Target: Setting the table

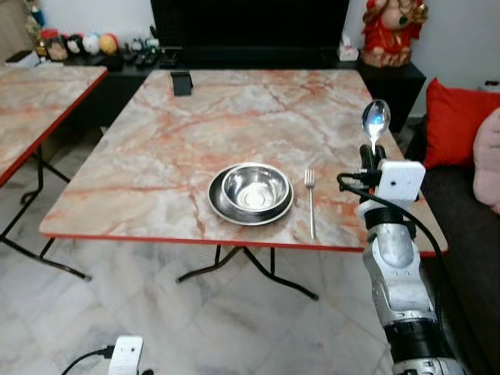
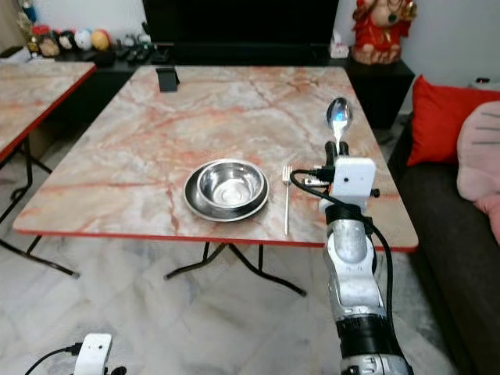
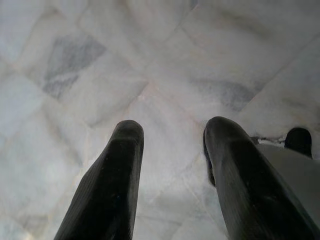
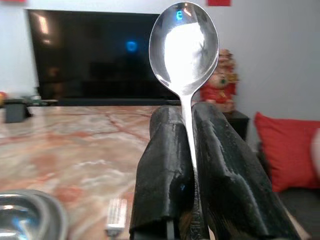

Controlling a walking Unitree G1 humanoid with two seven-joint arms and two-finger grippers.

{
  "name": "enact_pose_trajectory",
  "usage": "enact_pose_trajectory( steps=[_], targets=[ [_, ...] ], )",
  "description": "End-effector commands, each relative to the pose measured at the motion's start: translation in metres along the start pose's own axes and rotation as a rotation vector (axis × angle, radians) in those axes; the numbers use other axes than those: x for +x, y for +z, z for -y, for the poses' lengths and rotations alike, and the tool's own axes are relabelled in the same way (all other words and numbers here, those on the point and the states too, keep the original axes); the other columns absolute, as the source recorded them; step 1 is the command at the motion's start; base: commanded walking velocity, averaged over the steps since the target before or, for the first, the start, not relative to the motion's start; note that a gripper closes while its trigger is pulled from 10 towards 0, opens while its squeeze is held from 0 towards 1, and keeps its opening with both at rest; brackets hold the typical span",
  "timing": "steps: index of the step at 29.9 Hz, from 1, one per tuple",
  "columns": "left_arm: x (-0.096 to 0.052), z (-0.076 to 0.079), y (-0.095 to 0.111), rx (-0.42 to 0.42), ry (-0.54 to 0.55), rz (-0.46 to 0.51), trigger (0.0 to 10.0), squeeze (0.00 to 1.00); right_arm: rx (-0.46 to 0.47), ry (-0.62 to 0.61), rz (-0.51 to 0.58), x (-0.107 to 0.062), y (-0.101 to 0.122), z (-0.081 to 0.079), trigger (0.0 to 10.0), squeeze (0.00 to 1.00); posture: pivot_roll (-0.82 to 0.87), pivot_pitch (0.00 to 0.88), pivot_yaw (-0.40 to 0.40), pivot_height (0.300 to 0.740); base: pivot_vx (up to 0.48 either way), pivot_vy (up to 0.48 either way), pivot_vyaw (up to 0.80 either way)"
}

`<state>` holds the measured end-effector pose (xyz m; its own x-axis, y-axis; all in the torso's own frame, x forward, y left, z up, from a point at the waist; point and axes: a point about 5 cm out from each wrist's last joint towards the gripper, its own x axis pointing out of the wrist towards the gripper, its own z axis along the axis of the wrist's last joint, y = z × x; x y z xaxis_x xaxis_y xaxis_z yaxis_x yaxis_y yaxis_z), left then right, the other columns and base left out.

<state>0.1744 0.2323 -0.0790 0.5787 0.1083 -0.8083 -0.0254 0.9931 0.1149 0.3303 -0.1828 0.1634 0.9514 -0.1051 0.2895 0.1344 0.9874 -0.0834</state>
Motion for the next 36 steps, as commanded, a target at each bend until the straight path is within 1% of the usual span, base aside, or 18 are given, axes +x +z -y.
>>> enact_pose_trajectory(
  steps=[1, 14, 24, 27, 36],
  targets=[
    [-0.0005, -0.0026, -0.0013, 0.009, 0.004, -0.005, 10.0, 0.0, 0.015, -0.002, 0.01, 0.0002, 0.0018, -0.0017, 10.0, 0.0, -0.05, 0.0, 0.023, 0.74, 0.0, 0.0, 0.0],
    [-0.0003, -0.003, 0.0, 0.009, 0.002, -0.002, 10.0, 0.0, 0.01, -0.008, 0.004, -0.0004, 0.001, -0.0004, 10.0, 0.0, -0.05, 0.0, 0.026, 0.74, 0.0, 0.0, 0.0],
    [-0.0003, -0.0021, -0.0003, 0.006, 0.0, -0.002, 10.0, 0.0, 0.01, 0.002, -0.001, -0.0008, 0.0, -0.0029, 10.0, 0.0, -0.04, 0.0, 0.022, 0.74, 0.0, 0.0, 0.0],
    [-0.0003, -0.002, -0.0003, 0.005, 0.0, -0.001, 10.0, 0.0, 0.024, 0.002, 0.0, -0.0006, 0.0004, -0.003, 10.0, 0.0, -0.04, 0.0, 0.022, 0.74, 0.0, 0.0, 0.0],
    [-0.0002, -0.0021, 0.0, 0.004, 0.0, -0.001, 10.0, 0.0, -0.004, 0.044, 0.016, -0.0009, 0.0028, -0.0073, 10.0, 0.0, -0.05, 0.0, 0.022, 0.74, 0.247, 0.0, 0.07]
  ],
)
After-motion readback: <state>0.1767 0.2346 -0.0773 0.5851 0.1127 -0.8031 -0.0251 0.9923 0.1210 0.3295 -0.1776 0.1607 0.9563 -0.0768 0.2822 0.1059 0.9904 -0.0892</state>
